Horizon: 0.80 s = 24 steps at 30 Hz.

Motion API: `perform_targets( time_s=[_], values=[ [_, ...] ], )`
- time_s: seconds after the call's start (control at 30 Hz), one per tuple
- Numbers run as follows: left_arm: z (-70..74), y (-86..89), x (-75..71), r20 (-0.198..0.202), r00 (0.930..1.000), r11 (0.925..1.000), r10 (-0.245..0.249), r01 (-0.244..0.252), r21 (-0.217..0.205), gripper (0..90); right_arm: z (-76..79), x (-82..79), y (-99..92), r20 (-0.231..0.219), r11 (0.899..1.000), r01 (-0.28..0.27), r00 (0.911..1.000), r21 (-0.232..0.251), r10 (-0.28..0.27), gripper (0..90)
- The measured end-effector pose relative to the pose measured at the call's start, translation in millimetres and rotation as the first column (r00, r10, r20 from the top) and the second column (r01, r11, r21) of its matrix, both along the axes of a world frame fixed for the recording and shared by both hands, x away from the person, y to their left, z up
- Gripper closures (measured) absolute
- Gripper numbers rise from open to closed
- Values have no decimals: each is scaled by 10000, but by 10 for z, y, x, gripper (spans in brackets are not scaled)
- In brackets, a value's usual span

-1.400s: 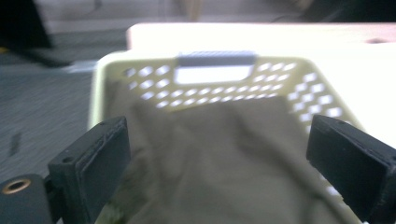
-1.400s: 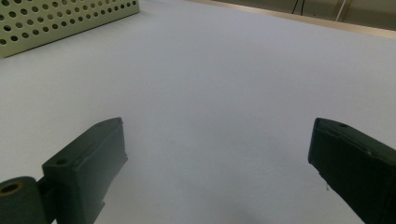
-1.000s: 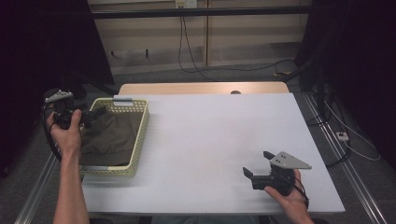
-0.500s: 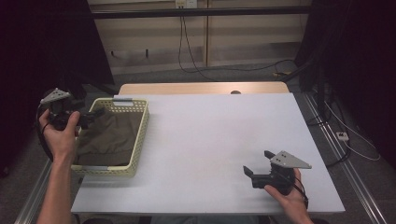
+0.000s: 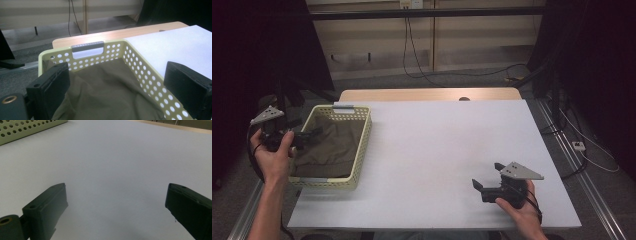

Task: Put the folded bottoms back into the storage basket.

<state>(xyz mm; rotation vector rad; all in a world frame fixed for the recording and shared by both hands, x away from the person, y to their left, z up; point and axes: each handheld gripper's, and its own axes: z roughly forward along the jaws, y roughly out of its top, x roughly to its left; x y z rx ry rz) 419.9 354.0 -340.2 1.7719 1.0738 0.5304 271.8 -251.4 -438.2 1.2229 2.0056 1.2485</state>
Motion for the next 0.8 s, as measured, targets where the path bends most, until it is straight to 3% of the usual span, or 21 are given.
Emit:
perform_targets(
  time_s=[0.33,0.57,0.8],
  values=[
    [11,35,-216,193,9998,9999,-107,105,89,68,9,1,-6,100,9999,125,9999,17,-125,39],
    [0,0,-352,31,9997,9974,-222,219,684,68,11,5,-2,89,10000,74,9999,50,-75,46],
    [-28,-83,-518,37,9993,9973,-361,358,644,68,13,10,4,85,9999,82,9999,69,-83,46]
  ],
)
